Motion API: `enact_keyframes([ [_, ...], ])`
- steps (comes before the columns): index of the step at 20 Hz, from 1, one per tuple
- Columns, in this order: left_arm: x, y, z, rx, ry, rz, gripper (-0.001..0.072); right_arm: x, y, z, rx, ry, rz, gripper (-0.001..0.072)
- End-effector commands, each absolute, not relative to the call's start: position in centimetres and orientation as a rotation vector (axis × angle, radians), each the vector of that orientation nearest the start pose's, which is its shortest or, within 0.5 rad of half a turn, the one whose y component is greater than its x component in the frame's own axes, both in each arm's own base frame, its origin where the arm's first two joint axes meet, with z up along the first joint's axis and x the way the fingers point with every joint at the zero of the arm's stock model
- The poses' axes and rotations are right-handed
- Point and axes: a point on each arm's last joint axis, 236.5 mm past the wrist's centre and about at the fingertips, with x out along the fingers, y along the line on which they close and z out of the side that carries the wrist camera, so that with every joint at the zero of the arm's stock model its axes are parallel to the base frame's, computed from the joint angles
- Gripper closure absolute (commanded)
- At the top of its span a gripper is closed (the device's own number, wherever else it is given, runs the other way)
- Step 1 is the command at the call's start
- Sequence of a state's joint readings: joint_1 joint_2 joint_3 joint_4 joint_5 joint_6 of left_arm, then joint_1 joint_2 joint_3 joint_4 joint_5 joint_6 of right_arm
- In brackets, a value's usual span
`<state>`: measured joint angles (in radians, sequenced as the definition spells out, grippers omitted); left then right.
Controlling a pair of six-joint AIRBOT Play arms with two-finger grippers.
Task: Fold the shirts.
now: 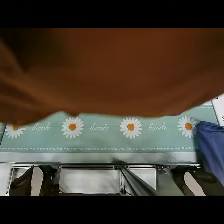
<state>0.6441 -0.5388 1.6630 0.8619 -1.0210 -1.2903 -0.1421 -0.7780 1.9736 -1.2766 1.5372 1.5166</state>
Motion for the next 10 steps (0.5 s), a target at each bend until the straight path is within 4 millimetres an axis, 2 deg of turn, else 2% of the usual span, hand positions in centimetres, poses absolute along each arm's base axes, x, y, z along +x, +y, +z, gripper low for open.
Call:
enact_keyframes([
  [1,17.3,-0.8,51.1,0.055,-0.158,0.153,0.0687,20.3,3.7,40.4,0.054,0.459,0.144,0.0688],
  [2,18.0,-0.4,49.7,0.027,-0.108,0.149,0.0687,20.8,3.7,39.4,0.069,0.49,0.147,0.0688],
  [4,20.8,1.4,45.4,-0.077,0.009,0.139,0.0687,22.6,3.8,36.8,0.099,0.555,0.162,0.0688],
  [6,24.2,2.8,40.0,-0.188,0.136,0.103,0.0687,25.0,4.4,33.5,0.144,0.622,0.194,0.0688],
  [10,32.6,5.0,28.8,-0.47,0.306,0.0,0.0687,30.7,5.1,25.7,0.22,0.778,0.253,0.0688],
])
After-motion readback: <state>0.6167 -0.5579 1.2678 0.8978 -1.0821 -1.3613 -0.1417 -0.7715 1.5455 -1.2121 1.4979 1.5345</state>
